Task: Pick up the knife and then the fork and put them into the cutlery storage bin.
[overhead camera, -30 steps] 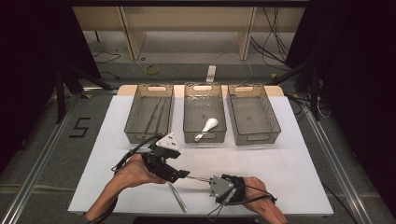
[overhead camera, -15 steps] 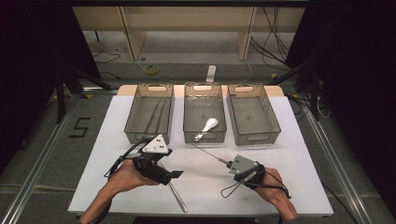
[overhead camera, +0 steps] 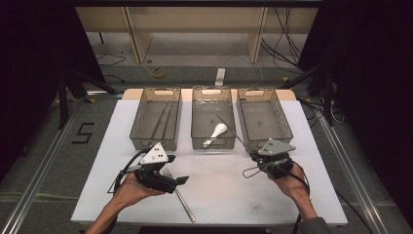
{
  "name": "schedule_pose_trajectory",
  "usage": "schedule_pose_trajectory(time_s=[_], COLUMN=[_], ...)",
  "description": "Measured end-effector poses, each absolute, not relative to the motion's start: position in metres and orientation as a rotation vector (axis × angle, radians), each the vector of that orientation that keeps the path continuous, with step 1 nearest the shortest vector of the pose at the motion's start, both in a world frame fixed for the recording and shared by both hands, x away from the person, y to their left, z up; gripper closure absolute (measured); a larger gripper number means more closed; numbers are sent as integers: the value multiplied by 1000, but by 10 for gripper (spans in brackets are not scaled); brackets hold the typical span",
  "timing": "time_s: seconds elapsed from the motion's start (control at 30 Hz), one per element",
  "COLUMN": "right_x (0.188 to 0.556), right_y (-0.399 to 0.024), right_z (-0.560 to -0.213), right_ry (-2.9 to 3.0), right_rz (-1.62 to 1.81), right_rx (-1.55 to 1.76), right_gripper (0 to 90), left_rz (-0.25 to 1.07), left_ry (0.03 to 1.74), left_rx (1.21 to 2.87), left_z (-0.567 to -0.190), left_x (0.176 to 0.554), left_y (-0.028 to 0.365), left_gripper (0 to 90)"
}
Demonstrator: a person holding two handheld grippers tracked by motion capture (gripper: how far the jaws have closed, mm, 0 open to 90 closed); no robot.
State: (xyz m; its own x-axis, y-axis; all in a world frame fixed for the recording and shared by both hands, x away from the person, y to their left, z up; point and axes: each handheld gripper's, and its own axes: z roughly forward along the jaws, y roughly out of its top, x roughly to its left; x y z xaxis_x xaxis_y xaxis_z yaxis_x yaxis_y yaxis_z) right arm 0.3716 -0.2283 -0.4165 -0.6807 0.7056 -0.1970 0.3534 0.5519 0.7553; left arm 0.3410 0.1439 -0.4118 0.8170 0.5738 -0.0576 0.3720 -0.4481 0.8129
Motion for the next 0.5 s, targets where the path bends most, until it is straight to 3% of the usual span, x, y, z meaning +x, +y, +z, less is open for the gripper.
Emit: schedule_pose_trajectory(time_s=[0.5], right_x=[436], right_y=[-243], right_z=[-381], right_ry=[2184], right_rz=[994], right_rx=[1172], right_gripper=[844], left_rz=[334], left_ry=[748], left_rx=[2072], left_z=[-419], left_x=[339], left_y=[150], left_gripper=[159])
